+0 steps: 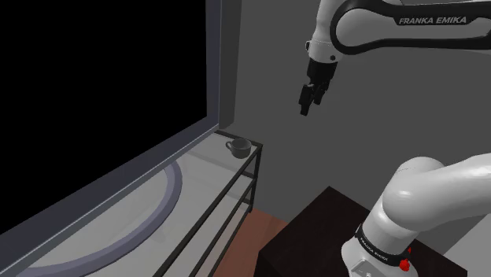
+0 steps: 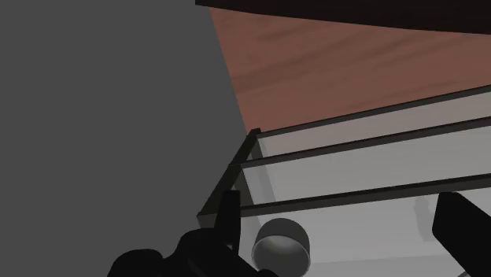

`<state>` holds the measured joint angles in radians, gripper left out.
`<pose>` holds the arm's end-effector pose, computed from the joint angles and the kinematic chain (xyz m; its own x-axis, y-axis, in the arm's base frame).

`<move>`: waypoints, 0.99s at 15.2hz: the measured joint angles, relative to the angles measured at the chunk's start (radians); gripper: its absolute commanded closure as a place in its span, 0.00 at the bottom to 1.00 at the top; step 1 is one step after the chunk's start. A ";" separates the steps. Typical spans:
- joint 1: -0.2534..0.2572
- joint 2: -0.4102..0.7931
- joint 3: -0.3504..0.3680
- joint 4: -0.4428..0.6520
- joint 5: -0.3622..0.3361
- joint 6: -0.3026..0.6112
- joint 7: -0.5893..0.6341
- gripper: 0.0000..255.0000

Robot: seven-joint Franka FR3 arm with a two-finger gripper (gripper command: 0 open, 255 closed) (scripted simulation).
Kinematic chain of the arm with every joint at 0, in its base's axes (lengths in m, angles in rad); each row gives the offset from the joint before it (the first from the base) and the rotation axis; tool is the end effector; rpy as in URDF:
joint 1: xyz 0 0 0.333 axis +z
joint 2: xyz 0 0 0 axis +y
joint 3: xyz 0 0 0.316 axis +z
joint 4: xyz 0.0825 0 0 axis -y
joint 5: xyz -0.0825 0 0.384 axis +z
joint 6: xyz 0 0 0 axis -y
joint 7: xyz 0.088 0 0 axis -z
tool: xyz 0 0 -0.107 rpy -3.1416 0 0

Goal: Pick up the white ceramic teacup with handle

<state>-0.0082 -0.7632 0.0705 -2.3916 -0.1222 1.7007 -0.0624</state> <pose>0.3248 0.0143 0.5788 0.9907 0.1231 0.0585 0.1113 -0.9785 0.1739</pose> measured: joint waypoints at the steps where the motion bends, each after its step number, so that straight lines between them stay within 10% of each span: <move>1: 0.000 0.000 0.000 0.000 0.000 0.000 0.000 0.00; 15: -0.016 0.447 0.007 0.052 -0.001 0.367 0.062 0.00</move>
<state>-0.0247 -0.3158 0.0774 -2.3395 -0.1232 2.0674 0.0000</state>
